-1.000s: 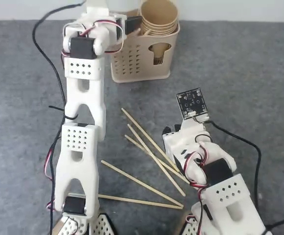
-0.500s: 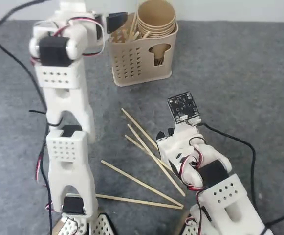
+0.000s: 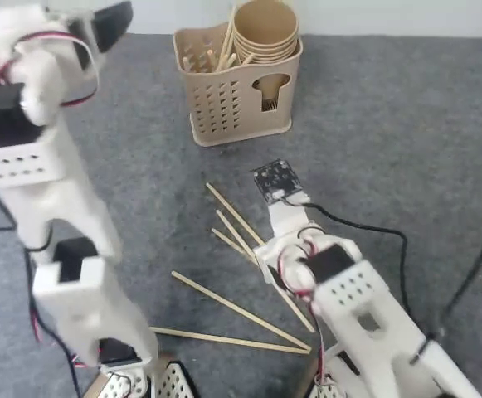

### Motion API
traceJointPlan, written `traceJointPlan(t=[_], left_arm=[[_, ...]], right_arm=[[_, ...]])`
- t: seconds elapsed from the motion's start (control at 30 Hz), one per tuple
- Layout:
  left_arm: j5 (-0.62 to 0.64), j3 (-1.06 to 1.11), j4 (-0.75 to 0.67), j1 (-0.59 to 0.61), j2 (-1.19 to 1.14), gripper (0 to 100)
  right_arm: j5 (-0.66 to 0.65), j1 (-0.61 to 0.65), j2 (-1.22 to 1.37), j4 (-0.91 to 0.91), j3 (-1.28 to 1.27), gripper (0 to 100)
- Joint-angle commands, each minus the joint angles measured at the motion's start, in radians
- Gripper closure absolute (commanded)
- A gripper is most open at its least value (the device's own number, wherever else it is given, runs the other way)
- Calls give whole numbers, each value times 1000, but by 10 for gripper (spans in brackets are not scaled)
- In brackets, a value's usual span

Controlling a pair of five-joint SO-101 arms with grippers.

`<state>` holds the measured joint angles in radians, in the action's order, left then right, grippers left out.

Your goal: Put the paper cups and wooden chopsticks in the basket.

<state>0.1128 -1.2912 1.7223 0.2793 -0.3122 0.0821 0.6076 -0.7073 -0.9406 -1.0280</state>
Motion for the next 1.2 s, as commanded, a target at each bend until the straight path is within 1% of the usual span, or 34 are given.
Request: traceJointPlan(t=[0.0, 0.17, 0.27, 0.43, 0.57, 0.7, 0.83, 0.93, 1.07, 1.17], left_arm=[[-8, 246, 35, 17, 187, 637], [-9, 564, 34, 20, 345, 637], [-6, 753, -11, 57, 416, 637], [-6, 1099, -158, 83, 526, 637], [-6, 1365, -298, 86, 647, 637], [-8, 1623, -394, 86, 789, 637], [-11, 1888, -512, 87, 907, 637], [-17, 2008, -569, 87, 974, 637], [-51, 2083, -578, 87, 1037, 637], [-51, 2109, -582, 87, 1060, 637]], right_arm=[[-17, 12, 102, -2, 89, 909], [-11, 54, 249, 67, 132, 906], [-17, 64, 334, 104, 161, 905], [-20, 64, 441, 96, 229, 904], [-63, 73, 507, 97, 256, 903], [-71, 85, 572, 94, 287, 903], [-107, 88, 608, 93, 299, 903], [-110, 96, 616, 93, 305, 903], [-114, 97, 618, 93, 305, 899], [-149, 97, 633, 71, 307, 840]])
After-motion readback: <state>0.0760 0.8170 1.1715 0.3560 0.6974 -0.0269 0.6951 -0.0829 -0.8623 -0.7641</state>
